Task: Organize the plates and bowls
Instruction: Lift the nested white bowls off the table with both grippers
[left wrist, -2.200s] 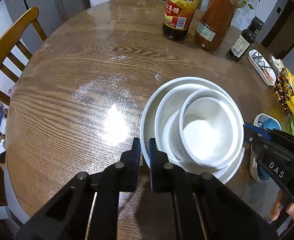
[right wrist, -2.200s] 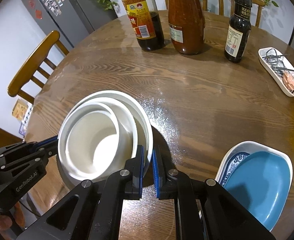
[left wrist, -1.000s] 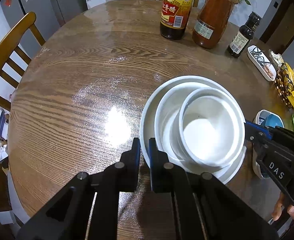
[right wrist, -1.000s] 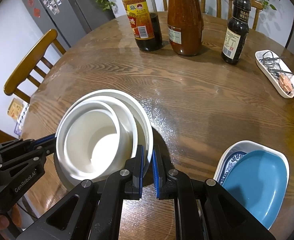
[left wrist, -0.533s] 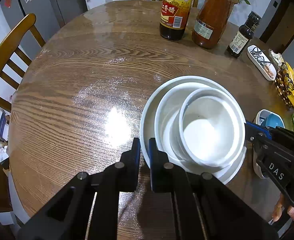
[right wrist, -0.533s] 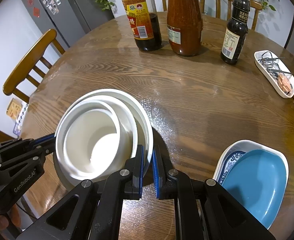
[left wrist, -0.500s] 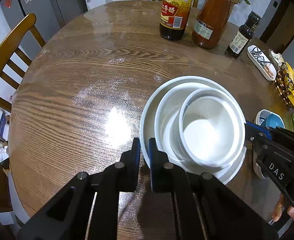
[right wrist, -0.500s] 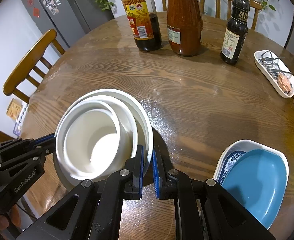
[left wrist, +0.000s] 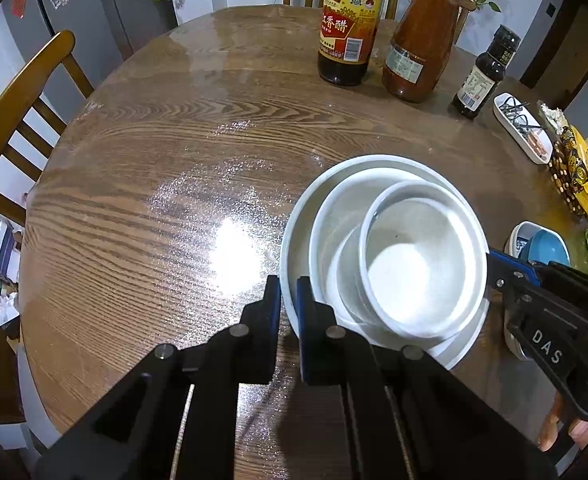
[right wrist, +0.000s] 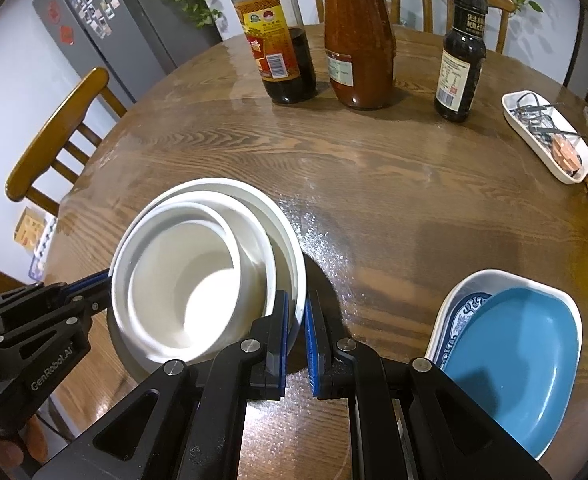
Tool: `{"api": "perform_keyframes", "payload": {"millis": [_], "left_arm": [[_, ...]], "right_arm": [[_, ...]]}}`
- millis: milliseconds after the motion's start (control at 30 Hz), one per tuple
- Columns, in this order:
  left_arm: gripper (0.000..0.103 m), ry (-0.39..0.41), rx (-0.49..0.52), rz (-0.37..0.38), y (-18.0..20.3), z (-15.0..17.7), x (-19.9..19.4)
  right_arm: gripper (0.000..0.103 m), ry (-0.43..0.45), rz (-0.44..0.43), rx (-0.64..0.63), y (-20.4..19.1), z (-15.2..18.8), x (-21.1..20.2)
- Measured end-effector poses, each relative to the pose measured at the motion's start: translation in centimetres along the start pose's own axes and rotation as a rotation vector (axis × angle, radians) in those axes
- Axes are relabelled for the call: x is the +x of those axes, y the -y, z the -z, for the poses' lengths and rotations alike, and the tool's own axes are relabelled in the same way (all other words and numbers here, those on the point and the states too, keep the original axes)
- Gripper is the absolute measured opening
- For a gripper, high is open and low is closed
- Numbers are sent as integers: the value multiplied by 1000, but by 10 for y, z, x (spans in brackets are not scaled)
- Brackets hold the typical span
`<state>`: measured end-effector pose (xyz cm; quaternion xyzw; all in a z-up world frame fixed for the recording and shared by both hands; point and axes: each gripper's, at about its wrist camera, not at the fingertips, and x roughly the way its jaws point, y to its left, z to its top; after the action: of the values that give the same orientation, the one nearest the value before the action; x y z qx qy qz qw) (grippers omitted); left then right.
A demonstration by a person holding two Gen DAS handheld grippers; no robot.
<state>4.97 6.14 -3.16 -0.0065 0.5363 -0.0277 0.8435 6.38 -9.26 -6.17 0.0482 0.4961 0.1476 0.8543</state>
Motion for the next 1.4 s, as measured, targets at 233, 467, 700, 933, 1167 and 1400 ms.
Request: {"api": "perform_keyframes", "payload": {"millis": [233,467,700,933,1167,1400], "left_arm": [[4,-3,8,18,1,1,-1],[3,8,28,27,4,-1,-6],[3,13,29,26,7,-2,-9],[3,14,28,26,9,-1,-10],[3,12,26,26,10,2,-11],[3,11,9,21,8,6,-13]], "right_arm": [[12,-4,5,17,3,4,-4],[12,-8,6,36,8,7,-7],[12,1,8,35,8,6,-12],[12,3,4,41,8,8,-14],[12,9,2,44,9,13,-17],[12,8,-6,34,8,16,-19]]}}
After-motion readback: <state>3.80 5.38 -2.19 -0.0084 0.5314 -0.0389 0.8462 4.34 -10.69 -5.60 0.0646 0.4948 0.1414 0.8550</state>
